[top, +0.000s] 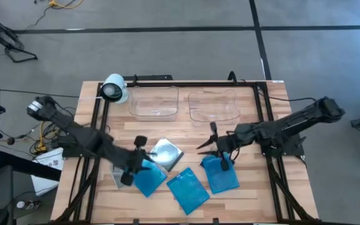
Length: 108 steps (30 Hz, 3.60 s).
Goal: Pick & place jewel cases by type
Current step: Put the left blue cd case into the left transparent bin
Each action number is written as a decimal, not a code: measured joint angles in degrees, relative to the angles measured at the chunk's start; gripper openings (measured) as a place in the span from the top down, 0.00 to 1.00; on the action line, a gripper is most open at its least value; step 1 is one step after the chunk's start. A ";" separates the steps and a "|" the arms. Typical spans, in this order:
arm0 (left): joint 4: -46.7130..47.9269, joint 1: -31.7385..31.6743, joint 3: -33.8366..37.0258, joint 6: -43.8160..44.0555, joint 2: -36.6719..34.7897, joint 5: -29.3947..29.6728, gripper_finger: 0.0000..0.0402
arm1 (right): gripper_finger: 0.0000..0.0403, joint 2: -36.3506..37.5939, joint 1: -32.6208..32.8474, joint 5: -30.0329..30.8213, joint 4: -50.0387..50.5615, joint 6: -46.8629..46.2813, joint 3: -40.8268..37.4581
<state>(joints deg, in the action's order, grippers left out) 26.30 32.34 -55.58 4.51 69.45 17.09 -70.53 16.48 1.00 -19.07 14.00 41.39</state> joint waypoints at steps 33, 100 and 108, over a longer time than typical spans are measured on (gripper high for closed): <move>14.76 24.24 -3.02 28.00 28.24 14.81 0.71 | 0.81 -39.29 -0.20 -4.68 -26.37 -9.88 13.05; 50.19 28.50 -26.80 42.30 56.30 19.69 0.71 | 0.81 -42.16 -4.67 -6.68 -17.32 -27.53 15.97; 49.69 28.49 -26.75 42.23 56.30 17.38 0.71 | 0.78 -50.13 -4.05 -7.75 -12.81 -25.59 24.97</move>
<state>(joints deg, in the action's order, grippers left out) 75.99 60.83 -82.33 46.74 125.75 34.47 -120.66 12.43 -6.74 -31.88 -11.59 66.35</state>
